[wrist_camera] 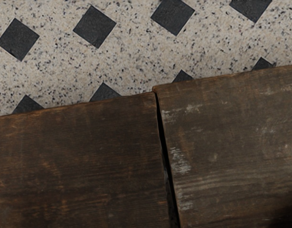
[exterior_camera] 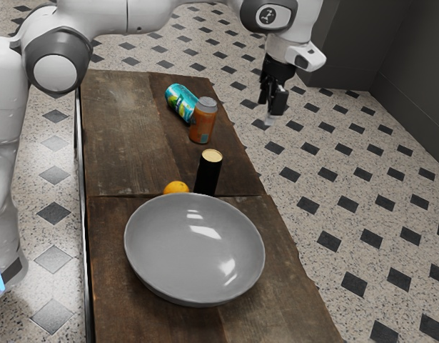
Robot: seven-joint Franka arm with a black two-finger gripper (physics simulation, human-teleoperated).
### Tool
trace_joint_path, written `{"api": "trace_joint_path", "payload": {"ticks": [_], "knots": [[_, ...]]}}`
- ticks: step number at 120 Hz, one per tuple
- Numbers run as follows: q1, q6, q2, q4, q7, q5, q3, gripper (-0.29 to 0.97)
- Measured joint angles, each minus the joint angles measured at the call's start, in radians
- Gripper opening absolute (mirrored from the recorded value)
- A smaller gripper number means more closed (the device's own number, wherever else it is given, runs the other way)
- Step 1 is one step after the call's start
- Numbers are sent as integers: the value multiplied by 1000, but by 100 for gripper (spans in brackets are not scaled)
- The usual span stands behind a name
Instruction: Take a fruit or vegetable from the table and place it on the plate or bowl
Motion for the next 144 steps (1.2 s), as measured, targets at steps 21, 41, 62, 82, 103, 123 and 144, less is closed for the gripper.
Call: {"api": "trace_joint_path", "payload": {"ticks": [21,41,62,82,103,123,144], "knots": [[0,2,-2,0,-7,-18,15,68],[-2,-10,-27,-11,-42,-45,15,68],[-12,61,-364,-459,-164,-82,24,68],[-2,163,-458,-649,-287,-102,55,68],[-4,194,-452,-656,-451,-102,22,68],[-3,199,-425,-656,-610,-95,18,68],[-4,214,-390,-657,-752,-103,14,68]]}}
